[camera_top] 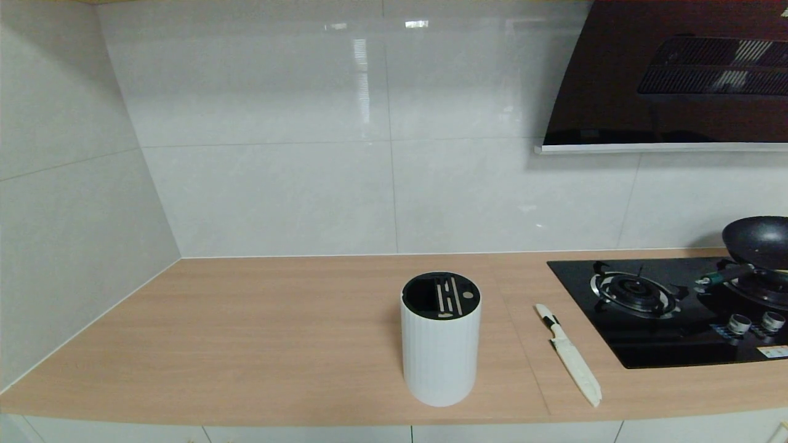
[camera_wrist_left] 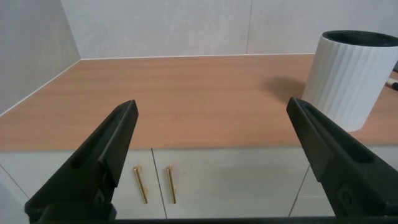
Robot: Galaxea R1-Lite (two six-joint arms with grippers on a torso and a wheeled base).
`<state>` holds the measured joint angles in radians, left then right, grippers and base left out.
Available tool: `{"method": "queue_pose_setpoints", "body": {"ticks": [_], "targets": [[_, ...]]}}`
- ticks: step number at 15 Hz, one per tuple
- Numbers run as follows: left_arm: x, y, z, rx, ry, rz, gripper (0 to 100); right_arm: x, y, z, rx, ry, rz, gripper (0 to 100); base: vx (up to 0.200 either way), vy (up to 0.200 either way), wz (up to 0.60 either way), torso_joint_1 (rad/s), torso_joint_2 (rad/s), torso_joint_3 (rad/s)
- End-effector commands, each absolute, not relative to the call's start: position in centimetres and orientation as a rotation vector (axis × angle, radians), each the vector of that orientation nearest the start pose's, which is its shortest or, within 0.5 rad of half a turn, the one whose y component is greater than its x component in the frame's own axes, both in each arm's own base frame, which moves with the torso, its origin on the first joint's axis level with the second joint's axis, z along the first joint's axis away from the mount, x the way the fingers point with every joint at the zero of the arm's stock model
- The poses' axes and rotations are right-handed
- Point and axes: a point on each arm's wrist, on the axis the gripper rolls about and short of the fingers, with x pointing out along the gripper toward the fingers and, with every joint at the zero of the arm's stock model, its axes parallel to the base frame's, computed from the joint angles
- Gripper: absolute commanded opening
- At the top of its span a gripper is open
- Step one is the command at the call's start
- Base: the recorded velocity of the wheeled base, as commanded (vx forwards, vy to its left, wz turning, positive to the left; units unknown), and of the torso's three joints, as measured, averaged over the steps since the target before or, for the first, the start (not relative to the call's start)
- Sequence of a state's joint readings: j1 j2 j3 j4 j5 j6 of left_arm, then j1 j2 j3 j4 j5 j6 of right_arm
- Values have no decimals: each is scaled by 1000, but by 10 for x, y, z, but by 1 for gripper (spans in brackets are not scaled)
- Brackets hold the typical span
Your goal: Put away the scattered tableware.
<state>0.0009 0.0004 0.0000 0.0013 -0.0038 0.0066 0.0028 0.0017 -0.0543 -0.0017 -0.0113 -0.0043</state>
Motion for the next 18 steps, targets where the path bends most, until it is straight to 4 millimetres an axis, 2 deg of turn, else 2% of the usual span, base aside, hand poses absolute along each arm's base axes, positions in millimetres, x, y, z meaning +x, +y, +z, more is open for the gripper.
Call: {"method": "queue_pose_setpoints", "body": {"ticks": [1,3,5,7,9,10,11,12,13,14,17,18], "targets": [[-23,0,75,6,2,-2,100,-34,0,126,47,-114,30,100,0,0,0,0,0,0],[-23,0,75,6,2,-2,100,-16,1,134,48,13,76,100,0,0,0,0,0,0],[-23,0,75,6,2,-2,100,6,4,158,57,119,190,100,0,0,0,0,0,0],[-23,0,75,6,2,-2,100,46,7,184,77,254,269,100,0,0,0,0,0,0],[-23,0,75,6,2,-3,100,95,10,199,88,363,298,100,0,0,0,0,0,0],[-23,0,75,6,2,-2,100,101,11,200,90,369,299,100,0,0,0,0,0,0],[-23,0,75,6,2,-2,100,147,14,199,91,411,297,100,0,0,0,0,0,0],[-23,0,75,6,2,-3,100,172,18,194,88,438,309,100,0,0,0,0,0,0],[-23,0,75,6,2,-2,100,181,20,191,88,457,314,100,0,0,0,0,0,0],[-23,0,75,6,2,-2,100,218,26,174,87,546,312,100,0,0,0,0,0,0],[-23,0,75,6,2,-3,100,272,36,136,82,665,303,100,0,0,0,0,0,0],[-23,0,75,6,2,-2,100,281,37,127,83,680,302,100,0,0,0,0,0,0]]}}
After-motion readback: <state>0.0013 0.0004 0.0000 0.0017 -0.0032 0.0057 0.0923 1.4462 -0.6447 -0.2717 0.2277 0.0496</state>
